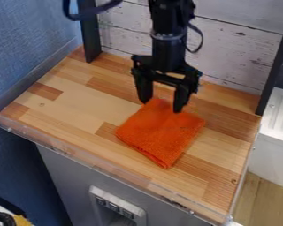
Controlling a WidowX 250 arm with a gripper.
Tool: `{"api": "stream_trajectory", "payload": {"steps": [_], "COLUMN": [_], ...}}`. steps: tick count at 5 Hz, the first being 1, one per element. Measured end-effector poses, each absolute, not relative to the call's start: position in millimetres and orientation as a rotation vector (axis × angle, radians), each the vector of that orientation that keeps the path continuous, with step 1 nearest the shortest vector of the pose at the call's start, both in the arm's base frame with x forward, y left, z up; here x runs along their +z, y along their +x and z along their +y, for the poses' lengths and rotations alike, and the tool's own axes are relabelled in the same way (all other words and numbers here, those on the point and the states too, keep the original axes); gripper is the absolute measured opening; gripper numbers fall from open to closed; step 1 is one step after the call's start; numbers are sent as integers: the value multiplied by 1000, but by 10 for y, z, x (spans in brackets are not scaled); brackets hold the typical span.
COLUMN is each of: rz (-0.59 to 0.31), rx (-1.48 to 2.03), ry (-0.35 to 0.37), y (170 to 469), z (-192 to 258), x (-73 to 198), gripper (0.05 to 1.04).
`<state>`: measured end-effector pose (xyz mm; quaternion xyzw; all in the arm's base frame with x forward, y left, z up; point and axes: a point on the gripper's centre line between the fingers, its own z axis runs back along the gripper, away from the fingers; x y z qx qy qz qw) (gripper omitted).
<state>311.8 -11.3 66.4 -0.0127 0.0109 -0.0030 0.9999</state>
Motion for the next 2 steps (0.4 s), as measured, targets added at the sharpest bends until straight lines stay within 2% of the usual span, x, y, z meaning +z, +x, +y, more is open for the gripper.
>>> {"api": "stream_trajectory", "payload": {"steps": [2], "rz": [0], "rx": [14], "ry": [6], "y": [3123], "z": [110], "x": [902], "gripper": [1001]}}
